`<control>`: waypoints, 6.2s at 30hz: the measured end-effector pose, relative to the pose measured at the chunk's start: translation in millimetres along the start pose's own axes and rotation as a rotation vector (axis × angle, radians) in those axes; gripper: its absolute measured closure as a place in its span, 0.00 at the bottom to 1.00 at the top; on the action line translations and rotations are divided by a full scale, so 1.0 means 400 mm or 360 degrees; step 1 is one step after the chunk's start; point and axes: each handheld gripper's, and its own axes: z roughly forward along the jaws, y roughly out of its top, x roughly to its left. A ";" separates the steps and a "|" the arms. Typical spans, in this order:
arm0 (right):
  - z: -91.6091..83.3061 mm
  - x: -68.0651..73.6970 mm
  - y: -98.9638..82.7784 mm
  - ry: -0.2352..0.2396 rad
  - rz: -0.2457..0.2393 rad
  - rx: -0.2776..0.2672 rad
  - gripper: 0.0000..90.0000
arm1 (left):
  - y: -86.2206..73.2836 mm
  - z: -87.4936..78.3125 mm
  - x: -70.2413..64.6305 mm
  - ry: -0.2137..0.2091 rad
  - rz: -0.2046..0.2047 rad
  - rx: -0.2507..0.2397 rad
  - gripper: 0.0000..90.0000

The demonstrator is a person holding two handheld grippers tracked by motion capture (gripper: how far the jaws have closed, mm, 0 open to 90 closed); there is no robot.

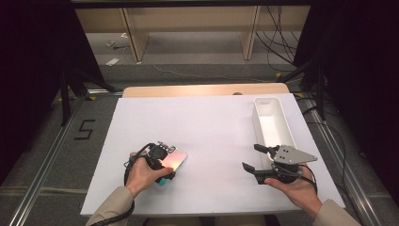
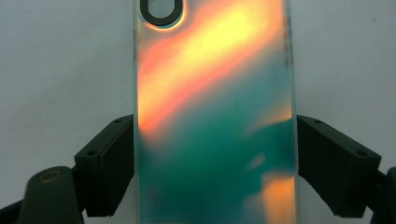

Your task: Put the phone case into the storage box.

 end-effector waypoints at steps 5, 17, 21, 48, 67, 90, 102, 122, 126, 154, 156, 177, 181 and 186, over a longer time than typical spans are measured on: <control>0.000 -0.001 0.000 -0.0001 0.0001 -0.0007 0.27 | 0.002 -0.014 0.000 -0.0007 0.0005 -0.0065 0.19; 0.000 -0.003 0.000 -0.0004 0.0018 -0.0018 0.25 | 0.006 -0.036 -0.005 0.0000 0.0025 -0.0252 0.19; 0.001 -0.003 0.000 -0.0003 0.0022 -0.0020 0.24 | 0.007 -0.040 -0.008 0.0003 0.0038 -0.0293 0.19; 0.012 -0.005 0.013 -0.0016 0.0097 -0.0091 0.18 | 0.014 -0.066 -0.035 0.0027 0.0114 -0.0605 0.19; 0.063 -0.012 0.051 -0.0014 0.0097 -0.0117 0.18 | 0.031 -0.080 -0.056 0.0008 0.0142 -0.0790 0.19; 0.155 -0.017 0.088 -0.0005 0.0174 -0.0133 0.18 | 0.048 -0.067 -0.096 -0.0070 0.0266 -0.0947 0.19; 0.182 -0.010 0.099 0.0010 0.0177 -0.0132 0.18 | 0.060 -0.063 -0.132 -0.0098 0.0332 -0.0973 0.19; 0.217 -0.010 0.105 0.0021 0.0184 -0.0107 0.19 | 0.076 -0.051 -0.172 -0.0122 0.0403 -0.0964 0.19; 0.228 -0.011 0.106 0.0022 0.0198 -0.0098 0.20 | 0.080 -0.048 -0.179 -0.0126 0.0415 -0.0967 0.19; 0.307 -0.020 0.110 0.0031 0.0293 -0.0019 0.35 | 0.092 -0.040 -0.206 -0.0155 0.0468 -0.0966 0.19; 0.307 -0.019 0.111 0.0033 0.0298 -0.0019 0.38 | 0.091 -0.040 -0.206 -0.0150 0.0468 -0.0970 0.19; 0.303 -0.024 0.117 0.0098 0.0409 -0.0057 0.67 | 0.089 -0.038 -0.207 -0.0138 0.0482 -0.0973 0.19; 0.302 -0.024 0.119 0.0119 0.0429 -0.0073 0.69 | 0.089 -0.037 -0.207 -0.0136 0.0483 -0.0967 0.19; 0.296 -0.022 0.126 0.0163 0.0463 -0.0114 0.77 | 0.088 -0.037 -0.208 -0.0124 0.0492 -0.0973 0.19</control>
